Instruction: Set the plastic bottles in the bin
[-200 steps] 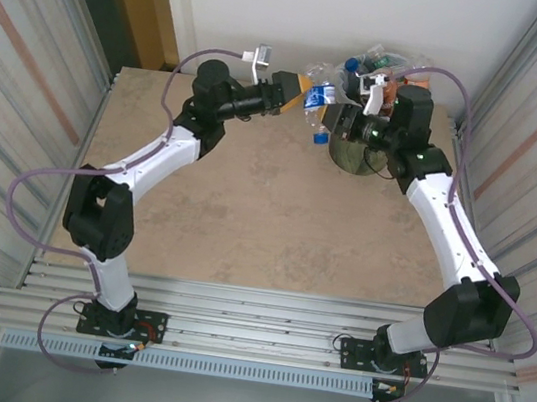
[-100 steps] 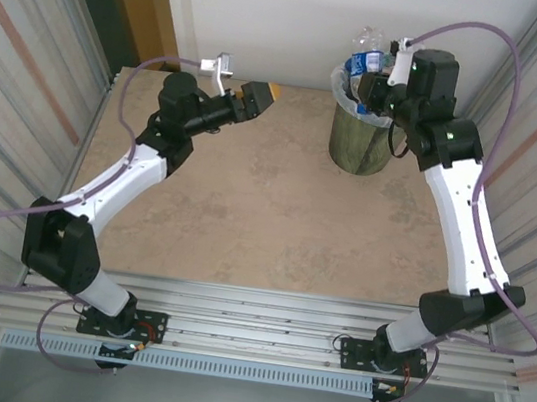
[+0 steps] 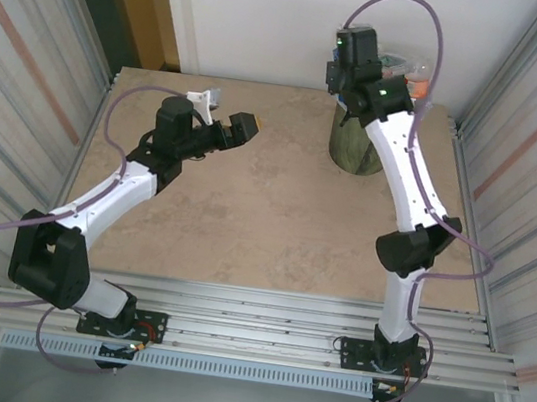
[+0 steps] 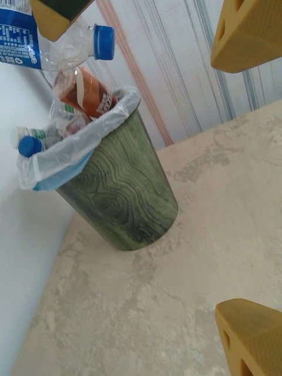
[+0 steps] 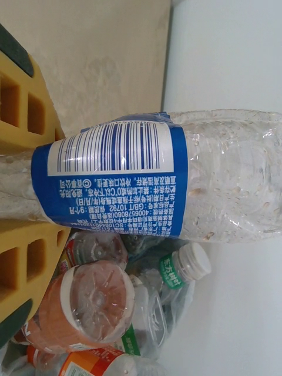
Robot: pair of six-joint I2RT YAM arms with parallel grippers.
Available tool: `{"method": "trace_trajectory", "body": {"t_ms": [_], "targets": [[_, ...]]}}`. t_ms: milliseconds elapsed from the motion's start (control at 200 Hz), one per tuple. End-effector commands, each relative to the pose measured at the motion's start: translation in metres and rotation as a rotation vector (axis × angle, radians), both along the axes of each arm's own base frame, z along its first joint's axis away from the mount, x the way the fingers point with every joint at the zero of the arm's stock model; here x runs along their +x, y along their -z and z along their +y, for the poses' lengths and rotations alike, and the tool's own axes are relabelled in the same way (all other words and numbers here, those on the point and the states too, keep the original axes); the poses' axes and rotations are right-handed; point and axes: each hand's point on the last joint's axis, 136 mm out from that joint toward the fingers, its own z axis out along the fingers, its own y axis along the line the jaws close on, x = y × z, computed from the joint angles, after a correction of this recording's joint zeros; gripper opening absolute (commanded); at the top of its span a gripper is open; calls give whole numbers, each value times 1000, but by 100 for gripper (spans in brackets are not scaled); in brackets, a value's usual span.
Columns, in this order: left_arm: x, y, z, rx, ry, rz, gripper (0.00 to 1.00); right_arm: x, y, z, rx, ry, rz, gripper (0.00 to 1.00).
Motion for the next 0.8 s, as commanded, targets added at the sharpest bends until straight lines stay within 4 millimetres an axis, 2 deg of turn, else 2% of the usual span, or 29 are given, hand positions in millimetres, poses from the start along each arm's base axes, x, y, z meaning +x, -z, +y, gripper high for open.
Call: {"method": "trace_trajectory", "body": {"t_ms": [0,451,626,791], "targets": [[-6,-14,11,25,-21,-56,99,8,-14,-25,-109,160,-77,26],[-8,4,16,17,-36,-21,99,55,8,-32,-271,267,-137,28],[-5,5,13,8,-29,-17,99,64,13,-40,-308,281,-133,30],[-3,6,11,-1,-24,-9,99,69,30,-46,-341,284,-91,30]]}}
